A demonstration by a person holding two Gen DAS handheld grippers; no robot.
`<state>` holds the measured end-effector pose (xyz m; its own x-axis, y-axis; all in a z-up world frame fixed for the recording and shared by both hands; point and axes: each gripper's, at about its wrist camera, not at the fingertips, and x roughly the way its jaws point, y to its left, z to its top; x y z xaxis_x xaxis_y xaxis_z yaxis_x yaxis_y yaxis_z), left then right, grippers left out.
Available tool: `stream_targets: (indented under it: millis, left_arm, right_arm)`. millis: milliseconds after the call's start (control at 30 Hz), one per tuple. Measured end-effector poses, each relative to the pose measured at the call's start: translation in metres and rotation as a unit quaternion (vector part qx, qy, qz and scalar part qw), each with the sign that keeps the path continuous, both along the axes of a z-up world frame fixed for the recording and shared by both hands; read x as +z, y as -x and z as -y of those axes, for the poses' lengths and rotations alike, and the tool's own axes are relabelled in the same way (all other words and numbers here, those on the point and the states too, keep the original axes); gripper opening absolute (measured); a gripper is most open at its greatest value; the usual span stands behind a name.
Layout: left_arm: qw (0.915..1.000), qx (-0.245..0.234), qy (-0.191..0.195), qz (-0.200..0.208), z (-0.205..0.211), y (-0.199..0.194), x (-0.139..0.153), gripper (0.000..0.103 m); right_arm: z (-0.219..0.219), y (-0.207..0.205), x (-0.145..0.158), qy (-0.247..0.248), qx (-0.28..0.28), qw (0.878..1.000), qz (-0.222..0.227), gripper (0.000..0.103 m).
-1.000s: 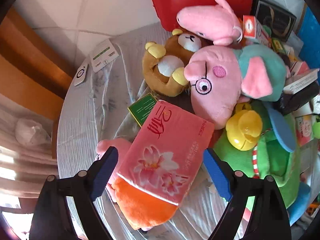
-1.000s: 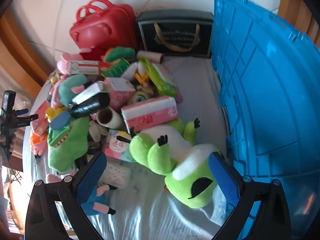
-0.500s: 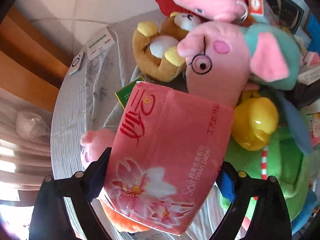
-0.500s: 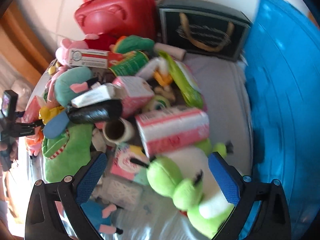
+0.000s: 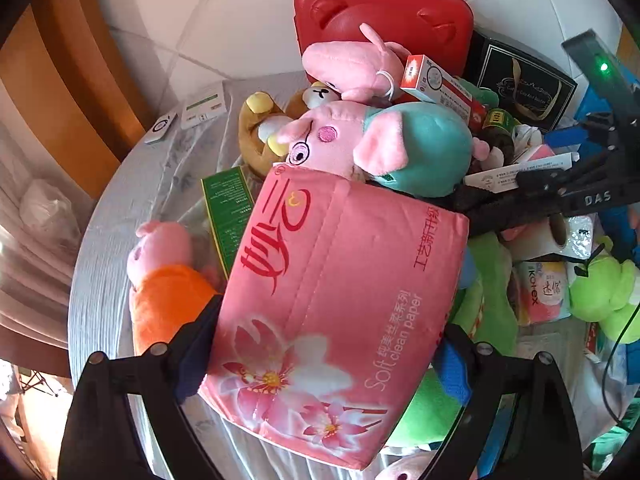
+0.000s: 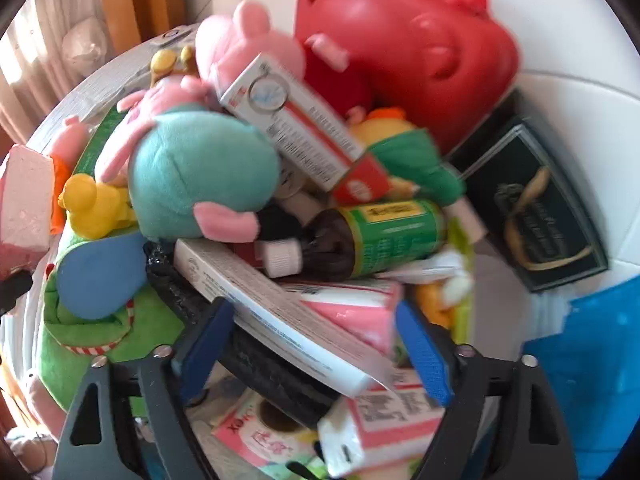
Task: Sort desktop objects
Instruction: 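Grasp the pink tissue pack with the left tool while the right tool grasps a long white box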
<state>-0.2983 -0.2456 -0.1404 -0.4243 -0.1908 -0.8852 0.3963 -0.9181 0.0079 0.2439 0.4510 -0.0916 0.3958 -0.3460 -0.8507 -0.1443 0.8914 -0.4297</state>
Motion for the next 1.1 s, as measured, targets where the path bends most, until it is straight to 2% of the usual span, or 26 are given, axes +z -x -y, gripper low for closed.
stream_targets:
  millis: [67,100,200,267,300,333,367,400,500,567,600,633,667,700,900,933,967,1033,1067,1100]
  left_arm:
    - [1.0000,0.005,-0.004,0.001,-0.001,0.001,-0.002,0.092]
    - [1.0000,0.008,-0.005,0.000,-0.002,0.001,-0.002,0.092]
    - [0.9998,0.013,-0.015,-0.009,-0.006,0.001,0.001,0.092]
    - [0.9996,0.013,-0.018,-0.015,-0.007,0.001,0.004,0.092]
    - [0.9996,0.013,-0.020,-0.018,-0.008,0.002,0.006,0.092]
    - [0.9995,0.012,-0.022,-0.020,-0.009,0.002,0.007,0.092]
    - [0.9994,0.011,-0.023,-0.023,-0.010,0.002,0.008,0.092]
    - [0.9994,0.010,-0.023,-0.025,-0.011,0.001,0.010,0.092]
    - [0.9993,0.008,-0.024,-0.028,-0.014,0.001,0.012,0.092]
    - [0.9992,0.008,-0.026,-0.029,-0.016,0.000,0.013,0.092]
    - [0.9992,0.009,-0.025,-0.030,-0.017,-0.002,0.013,0.092]
    - [0.9992,0.009,-0.025,-0.031,-0.018,-0.003,0.014,0.092]
    - [0.9991,0.008,-0.025,-0.032,-0.018,-0.004,0.014,0.092]
    - [0.9991,0.008,-0.025,-0.032,-0.019,-0.005,0.013,0.092]
    - [0.9990,0.020,-0.032,-0.025,-0.014,-0.002,0.005,0.092]
    - [0.9989,0.023,-0.034,-0.023,-0.013,-0.001,0.003,0.092]
    - [0.9987,0.026,-0.037,-0.022,-0.012,0.000,0.002,0.092]
    - [0.9985,0.028,-0.041,-0.023,-0.011,0.000,0.001,0.092]
    - [0.9985,0.028,-0.041,-0.025,-0.011,0.001,0.002,0.092]
    - [0.9984,0.027,-0.040,-0.028,-0.011,0.000,0.003,0.092]
  right_arm:
    - [0.000,-0.002,-0.010,0.002,-0.001,1.000,-0.004,0.093]
    - [-0.002,-0.001,-0.010,0.006,-0.001,1.000,0.000,0.087]
    - [-0.004,0.011,-0.006,0.010,-0.004,1.000,0.009,0.062]
    - [0.001,0.021,0.001,-0.003,-0.017,1.000,0.014,0.052]
    - [0.005,0.025,0.004,-0.017,-0.027,0.999,0.016,0.046]
    - [0.010,0.029,0.008,-0.035,-0.039,0.998,0.018,0.029]
    - [0.016,0.034,0.012,-0.065,-0.050,0.996,0.020,0.018]
    - [0.021,0.040,0.016,-0.096,-0.058,0.993,0.022,0.014]
    - [0.024,0.049,0.016,-0.105,-0.067,0.992,0.028,0.014]
    - [0.023,0.052,0.017,-0.099,-0.066,0.992,0.041,0.024]
    - [0.023,0.051,0.017,-0.090,-0.064,0.993,0.045,0.044]
    - [0.022,0.051,0.017,-0.081,-0.060,0.994,0.047,0.069]
    - [0.020,0.050,0.016,-0.072,-0.055,0.995,0.049,0.075]
    - [0.017,0.049,0.013,-0.063,-0.046,0.996,0.050,0.076]
    - [0.013,0.032,-0.016,0.022,-0.032,0.999,0.028,0.077]
    - [0.013,0.030,-0.019,0.031,-0.032,0.999,0.028,0.075]
    - [0.013,0.028,-0.021,0.045,-0.034,0.998,0.027,0.070]
    - [0.010,0.030,-0.021,0.086,-0.035,0.995,0.035,0.041]
    - [0.010,0.033,-0.018,0.092,-0.033,0.994,0.040,0.037]
    - [0.011,0.037,-0.014,0.081,-0.032,0.995,0.043,0.022]
